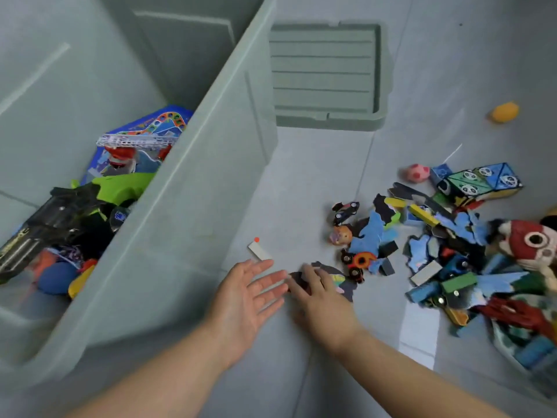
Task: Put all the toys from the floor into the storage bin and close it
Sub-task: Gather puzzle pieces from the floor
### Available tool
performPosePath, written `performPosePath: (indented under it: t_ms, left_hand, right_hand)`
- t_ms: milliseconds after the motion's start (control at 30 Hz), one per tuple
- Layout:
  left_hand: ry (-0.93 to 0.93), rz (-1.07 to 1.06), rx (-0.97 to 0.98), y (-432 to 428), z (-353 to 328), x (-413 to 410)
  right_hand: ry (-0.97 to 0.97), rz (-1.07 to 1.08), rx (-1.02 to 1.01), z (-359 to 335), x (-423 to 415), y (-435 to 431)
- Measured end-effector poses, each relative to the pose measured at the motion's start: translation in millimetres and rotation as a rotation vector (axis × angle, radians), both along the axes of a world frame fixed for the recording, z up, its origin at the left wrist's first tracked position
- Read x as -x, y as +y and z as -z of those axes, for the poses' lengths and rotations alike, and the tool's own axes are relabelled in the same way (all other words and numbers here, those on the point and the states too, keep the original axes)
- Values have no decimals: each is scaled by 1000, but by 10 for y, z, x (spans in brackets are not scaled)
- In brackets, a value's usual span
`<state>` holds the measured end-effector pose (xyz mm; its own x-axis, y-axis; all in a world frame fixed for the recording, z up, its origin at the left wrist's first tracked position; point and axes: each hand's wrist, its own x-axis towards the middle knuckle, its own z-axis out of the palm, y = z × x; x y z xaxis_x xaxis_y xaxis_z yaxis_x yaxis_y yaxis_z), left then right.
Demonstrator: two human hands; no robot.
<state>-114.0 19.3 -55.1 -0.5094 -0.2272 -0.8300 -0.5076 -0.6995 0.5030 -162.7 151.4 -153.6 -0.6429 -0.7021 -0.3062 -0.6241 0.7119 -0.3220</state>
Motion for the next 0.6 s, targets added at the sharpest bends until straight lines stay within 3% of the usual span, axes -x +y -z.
performPosePath:
  t_ms: [133, 300, 367, 467, 600]
  left_hand:
    - [-99, -162, -1, 111, 351, -65]
    - [-120, -418, -134, 478, 617, -196]
    - [-118, -477, -169, 578, 672, -243]
    - [-100, -484, -191, 636, 690, -279]
    - [-13, -407, -288, 629, 648, -215]
  right_hand:
    - [63, -92, 185, 156, 102, 108]
    - [-60, 49, 249, 179, 205, 92]
    - [-125, 66, 188, 142, 277, 97]
    - [-254, 69, 147, 119, 370, 81]
    - [-429, 261, 386, -144, 393, 133]
